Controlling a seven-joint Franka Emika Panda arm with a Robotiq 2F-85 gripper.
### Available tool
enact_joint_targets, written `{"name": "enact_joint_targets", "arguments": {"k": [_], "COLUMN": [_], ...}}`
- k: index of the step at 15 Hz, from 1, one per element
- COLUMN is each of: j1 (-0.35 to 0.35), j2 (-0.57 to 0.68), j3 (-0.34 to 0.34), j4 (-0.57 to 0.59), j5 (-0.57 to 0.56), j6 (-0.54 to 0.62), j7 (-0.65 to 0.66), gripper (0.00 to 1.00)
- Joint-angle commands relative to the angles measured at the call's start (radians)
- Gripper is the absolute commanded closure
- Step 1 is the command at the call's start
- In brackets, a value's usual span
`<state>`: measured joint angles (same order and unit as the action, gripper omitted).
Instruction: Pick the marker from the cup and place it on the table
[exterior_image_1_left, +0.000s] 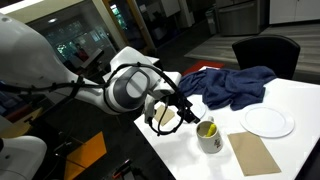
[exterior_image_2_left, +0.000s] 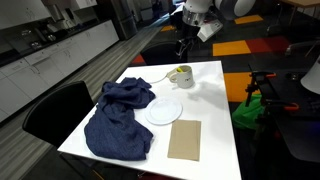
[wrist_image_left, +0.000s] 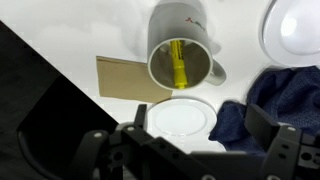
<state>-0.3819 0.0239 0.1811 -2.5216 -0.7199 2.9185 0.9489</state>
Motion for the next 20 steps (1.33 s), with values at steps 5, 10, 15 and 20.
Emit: {"name": "enact_joint_targets", "arguments": {"k": [5,10,15,20], "j1": [-0.008,-0.021,-0.036,-0.040], "j2": [0.079,0.130,0.166,0.206], "j3": [-0.016,-0.006,0.003,0.006], "j4": [0.043,0.063,0.084,0.113], "j5": [-0.008,0.056,0.144,0.195], "j6": [0.016,0.017,0.004,-0.013], "j7": [-0.076,-0.193,-0.304,-0.362], "gripper": [0.33,0.61,0.60,0.59]}}
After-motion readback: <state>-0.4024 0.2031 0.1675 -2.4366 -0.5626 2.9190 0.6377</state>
